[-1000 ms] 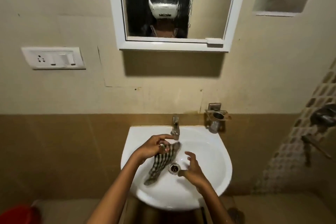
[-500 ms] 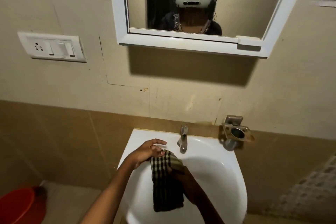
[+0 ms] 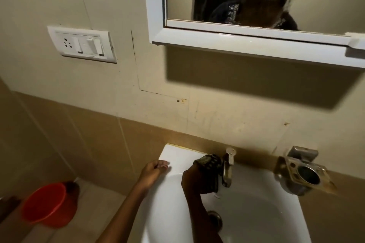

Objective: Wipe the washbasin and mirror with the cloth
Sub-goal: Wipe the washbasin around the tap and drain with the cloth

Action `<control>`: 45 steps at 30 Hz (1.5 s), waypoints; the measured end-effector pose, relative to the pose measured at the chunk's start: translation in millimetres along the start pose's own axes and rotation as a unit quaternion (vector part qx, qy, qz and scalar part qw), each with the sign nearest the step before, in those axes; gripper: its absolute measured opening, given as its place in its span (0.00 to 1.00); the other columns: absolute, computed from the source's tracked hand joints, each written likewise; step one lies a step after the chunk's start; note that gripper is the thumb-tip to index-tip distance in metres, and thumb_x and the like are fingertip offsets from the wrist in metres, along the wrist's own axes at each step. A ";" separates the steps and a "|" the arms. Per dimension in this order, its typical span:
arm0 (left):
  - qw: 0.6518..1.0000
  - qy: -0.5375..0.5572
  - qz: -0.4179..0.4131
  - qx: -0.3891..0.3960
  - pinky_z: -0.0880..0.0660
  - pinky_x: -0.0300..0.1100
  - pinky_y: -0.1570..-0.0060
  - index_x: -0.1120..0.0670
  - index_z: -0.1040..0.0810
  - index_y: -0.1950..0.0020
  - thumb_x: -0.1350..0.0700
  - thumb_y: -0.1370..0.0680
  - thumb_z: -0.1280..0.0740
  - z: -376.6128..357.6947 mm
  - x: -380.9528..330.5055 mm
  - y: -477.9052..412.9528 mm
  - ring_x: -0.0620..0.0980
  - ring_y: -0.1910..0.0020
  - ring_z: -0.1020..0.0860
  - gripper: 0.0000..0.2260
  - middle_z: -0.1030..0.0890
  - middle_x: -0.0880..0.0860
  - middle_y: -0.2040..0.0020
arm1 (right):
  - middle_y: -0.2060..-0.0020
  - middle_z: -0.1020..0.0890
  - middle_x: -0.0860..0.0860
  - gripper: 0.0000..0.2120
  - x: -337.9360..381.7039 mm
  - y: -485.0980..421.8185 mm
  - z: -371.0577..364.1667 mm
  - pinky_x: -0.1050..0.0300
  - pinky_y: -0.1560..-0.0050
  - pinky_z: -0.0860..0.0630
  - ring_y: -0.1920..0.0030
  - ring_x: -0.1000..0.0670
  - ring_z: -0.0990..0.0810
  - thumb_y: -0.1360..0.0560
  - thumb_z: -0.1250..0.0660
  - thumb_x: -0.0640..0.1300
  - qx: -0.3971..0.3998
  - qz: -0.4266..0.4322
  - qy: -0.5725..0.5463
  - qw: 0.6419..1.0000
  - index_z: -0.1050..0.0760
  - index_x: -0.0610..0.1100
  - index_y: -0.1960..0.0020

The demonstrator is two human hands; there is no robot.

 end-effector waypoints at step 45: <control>0.997 0.073 0.026 -0.028 0.29 0.33 0.65 0.48 0.20 0.60 0.55 0.22 0.36 38.7 23.1 -42.4 0.43 0.59 0.22 0.08 0.18 0.45 0.60 | 0.36 0.23 0.41 0.23 53.8 23.2 -86.0 0.37 0.32 0.35 0.34 0.39 0.26 0.26 0.34 0.46 0.005 0.317 0.329 0.890 0.28 0.41 0.33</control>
Point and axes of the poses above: each hand's wrist, its own y-axis away from the middle knuckle, its own z-axis out of the back of the hand, x = y × z, the point moved 7 cm from there along -y, towards the middle knuckle
